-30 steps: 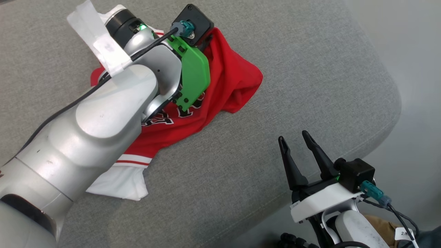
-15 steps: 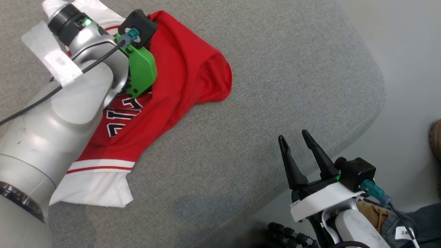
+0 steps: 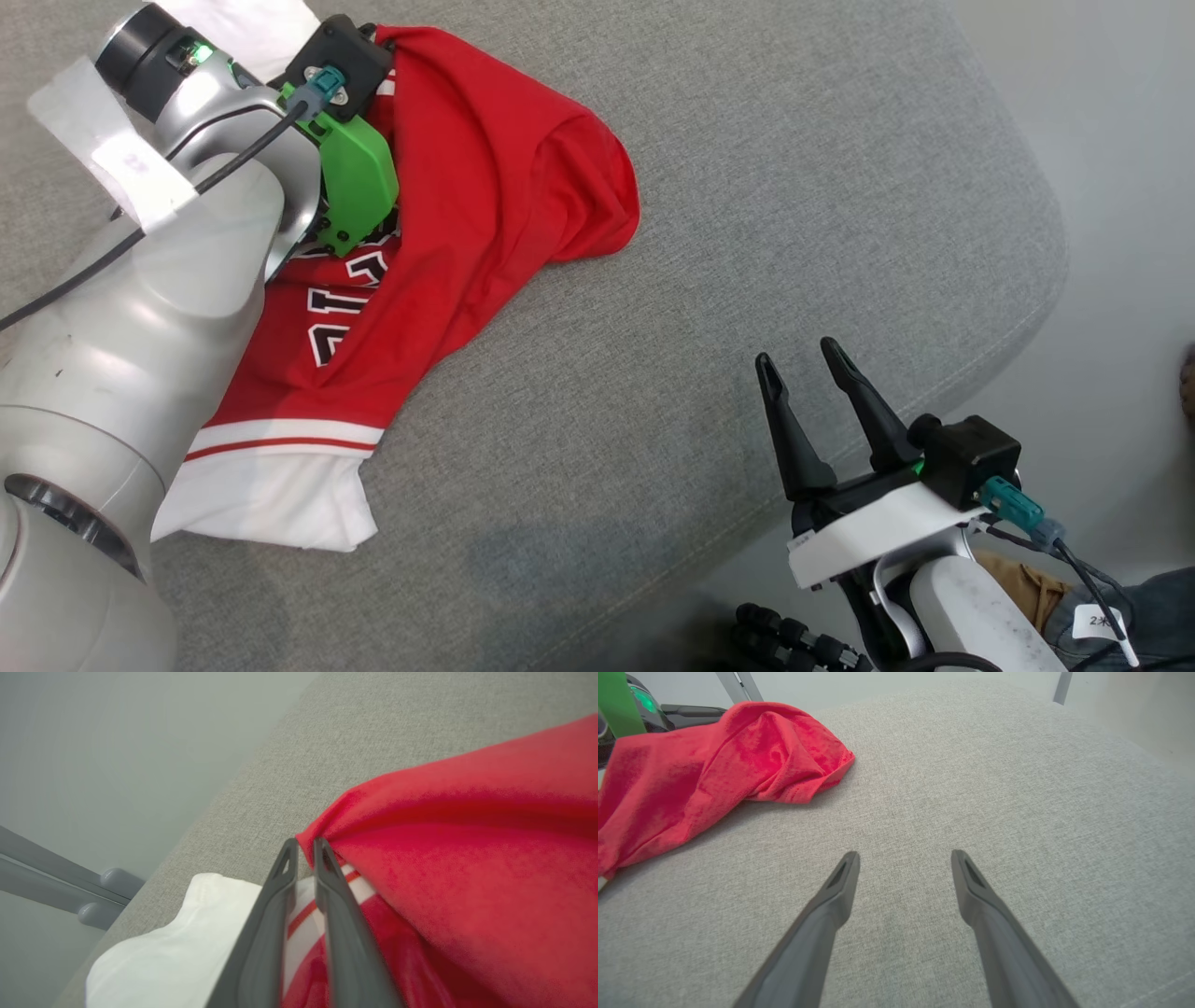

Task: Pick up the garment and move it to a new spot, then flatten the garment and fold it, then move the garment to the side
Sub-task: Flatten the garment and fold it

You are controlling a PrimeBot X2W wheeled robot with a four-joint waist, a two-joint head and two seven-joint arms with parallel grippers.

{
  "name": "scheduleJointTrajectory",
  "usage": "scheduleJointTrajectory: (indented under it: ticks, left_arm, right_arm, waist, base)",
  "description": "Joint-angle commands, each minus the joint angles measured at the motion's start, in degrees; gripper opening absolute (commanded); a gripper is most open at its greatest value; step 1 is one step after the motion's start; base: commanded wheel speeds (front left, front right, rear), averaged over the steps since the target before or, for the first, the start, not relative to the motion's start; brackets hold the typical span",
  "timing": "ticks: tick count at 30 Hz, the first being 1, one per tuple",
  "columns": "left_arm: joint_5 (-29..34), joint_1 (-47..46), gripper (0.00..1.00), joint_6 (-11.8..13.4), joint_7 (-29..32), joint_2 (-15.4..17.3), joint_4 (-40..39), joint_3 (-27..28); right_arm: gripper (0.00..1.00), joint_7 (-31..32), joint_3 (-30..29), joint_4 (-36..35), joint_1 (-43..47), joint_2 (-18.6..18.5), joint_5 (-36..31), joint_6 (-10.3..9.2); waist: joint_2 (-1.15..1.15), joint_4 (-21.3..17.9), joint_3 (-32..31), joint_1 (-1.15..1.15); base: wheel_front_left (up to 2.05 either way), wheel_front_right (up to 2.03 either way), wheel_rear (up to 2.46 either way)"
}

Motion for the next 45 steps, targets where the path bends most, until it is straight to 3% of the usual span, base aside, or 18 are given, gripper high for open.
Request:
scheduleJointTrajectory:
  ticks: [1, 2, 3, 7, 10, 16, 27, 40, 41, 43, 44, 45]
  left_arm:
    - [-0.82, 0.26, 0.63, -0.08, -0.67, -0.29, 0.62, 0.73]
    - [-1.6, 0.0, 0.91, -0.15, -0.94, -0.74, 0.81, 1.33]
    - [-2.33, -0.29, 1.0, -0.22, -1.15, -1.24, 0.95, 1.94]
    - [-4.77, -0.43, 1.0, -0.42, -1.36, -2.44, 1.67, 4.03]
    - [-11.26, 1.05, 1.0, -0.54, -0.53, -3.83, 2.48, 9.38]
    - [-16.46, 1.09, 1.0, 0.68, -1.72, -5.78, 1.51, 14.3]
    - [-18.0, 10.83, 1.0, -0.54, 2.25, -10.24, -11.37, 9.73]
    - [-16.73, 19.68, 1.0, 5.87, 8.41, -5.8, -26.82, 5.4]
    - [-16.67, 20.03, 0.67, 6.11, 8.83, -5.49, -27.57, 5.13]
    - [-16.78, 20.71, 0.13, 6.46, 9.7, -4.88, -29.13, 4.66]
    - [-16.8, 21.09, 0.0, 6.68, 10.08, -4.56, -29.96, 4.39]
    - [-16.81, 21.39, 0.0, 6.93, 10.57, -4.26, -30.71, 4.13]
  right_arm:
    - [1.0, -0.17, -0.41, -0.17, -0.37, -0.05, -0.29, -0.08]
    - [1.0, -0.17, -0.63, -0.22, -0.15, -0.05, -0.4, -0.07]
    - [1.0, -0.17, -0.91, -0.24, 0.06, -0.05, -0.5, -0.08]
    - [1.0, -0.17, -1.67, -0.18, 0.53, -0.05, -0.58, -0.07]
    - [1.0, -0.17, -2.18, -0.16, 0.55, -0.07, -0.53, -0.08]
    - [1.0, -0.17, -4.04, -0.26, 1.27, -0.06, -1.36, -0.08]
    - [1.0, -0.17, -5.74, -0.12, 2.06, -0.08, -2.82, -0.08]
    - [1.0, -0.18, -5.29, 0.16, 2.12, -0.07, -2.26, -0.08]
    - [1.0, -0.17, -5.21, 0.19, 2.1, -0.07, -2.29, -0.08]
    - [1.0, -0.17, -5.11, 0.28, 2.17, -0.07, -2.19, -0.07]
    - [1.0, -0.17, -5.13, 0.33, 2.3, -0.07, -2.16, -0.08]
    - [1.0, -0.17, -5.15, 0.34, 2.45, -0.07, -2.15, -0.08]
  waist:
    - [0.0, 0.27, -0.1, 0.0]
    - [0.0, 0.51, -0.14, 0.0]
    - [0.0, 0.81, -0.18, 0.0]
    - [0.0, 1.79, -0.58, 0.0]
    - [0.0, 2.51, -1.45, 0.0]
    - [0.0, 5.06, -3.04, 0.0]
    - [0.0, 8.59, -4.52, 0.0]
    - [0.0, 8.39, -5.62, 0.0]
    - [0.0, 8.25, -5.74, 0.0]
    - [0.0, 8.05, -5.99, 0.0]
    - [0.0, 7.98, -6.12, 0.0]
    - [0.0, 7.92, -6.24, 0.0]
  base:
    - [0.0, 0.0, 0.0]
    - [0.0, 0.0, 0.0]
    - [0.0, 0.0, 0.0]
    - [0.0, 0.0, 0.0]
    - [0.0, 0.0, 0.0]
    - [0.0, 0.0, 0.0]
    - [0.0, 0.0, 0.0]
    - [0.0, 0.0, 0.0]
    - [0.0, 0.0, 0.0]
    - [0.0, 0.0, 0.0]
    - [0.0, 0.0, 0.0]
    - [0.0, 0.0, 0.0]
